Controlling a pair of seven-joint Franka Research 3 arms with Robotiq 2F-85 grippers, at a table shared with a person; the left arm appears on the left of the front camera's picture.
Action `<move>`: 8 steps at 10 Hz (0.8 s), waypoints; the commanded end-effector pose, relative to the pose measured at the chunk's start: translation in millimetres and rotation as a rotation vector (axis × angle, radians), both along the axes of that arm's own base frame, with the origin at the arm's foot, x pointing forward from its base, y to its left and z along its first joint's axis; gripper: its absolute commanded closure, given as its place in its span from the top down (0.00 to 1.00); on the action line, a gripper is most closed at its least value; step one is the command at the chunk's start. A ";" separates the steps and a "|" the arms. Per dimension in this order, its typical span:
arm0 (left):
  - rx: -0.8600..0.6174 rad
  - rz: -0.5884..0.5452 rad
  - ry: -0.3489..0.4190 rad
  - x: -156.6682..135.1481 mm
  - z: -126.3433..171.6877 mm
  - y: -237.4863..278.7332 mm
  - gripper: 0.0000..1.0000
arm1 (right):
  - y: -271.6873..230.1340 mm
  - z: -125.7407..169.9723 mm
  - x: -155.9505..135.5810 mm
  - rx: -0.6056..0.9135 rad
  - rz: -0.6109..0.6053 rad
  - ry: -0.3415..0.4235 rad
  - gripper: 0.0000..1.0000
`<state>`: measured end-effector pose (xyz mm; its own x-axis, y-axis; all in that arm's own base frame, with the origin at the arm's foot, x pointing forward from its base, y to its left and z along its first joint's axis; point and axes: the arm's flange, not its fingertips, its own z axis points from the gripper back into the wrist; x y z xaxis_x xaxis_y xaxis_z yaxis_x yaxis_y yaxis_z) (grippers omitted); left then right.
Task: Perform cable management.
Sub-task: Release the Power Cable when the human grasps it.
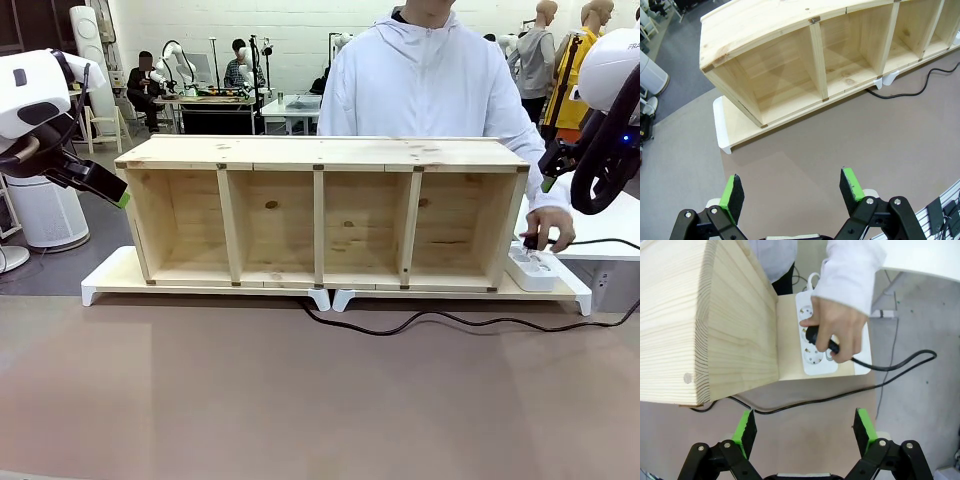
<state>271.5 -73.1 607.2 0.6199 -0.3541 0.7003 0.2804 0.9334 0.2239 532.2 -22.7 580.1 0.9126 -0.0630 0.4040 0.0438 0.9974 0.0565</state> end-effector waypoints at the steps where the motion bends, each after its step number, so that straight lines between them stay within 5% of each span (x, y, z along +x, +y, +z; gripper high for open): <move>1: 0.009 -0.002 -0.011 1.7 0.4 0.1 1.00 | -0.6 -1.7 0.1 0.004 -0.002 0.007 1.00; 8: 0.009 -0.002 -0.011 1.7 0.4 0.1 1.00 | -0.6 -1.7 0.1 0.004 -0.002 0.007 1.00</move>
<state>271.5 -73.1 607.2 0.6199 -0.3541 0.7003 0.2804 0.9334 0.2239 532.2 -22.7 580.1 0.9126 -0.0630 0.4040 0.0438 0.9974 0.0565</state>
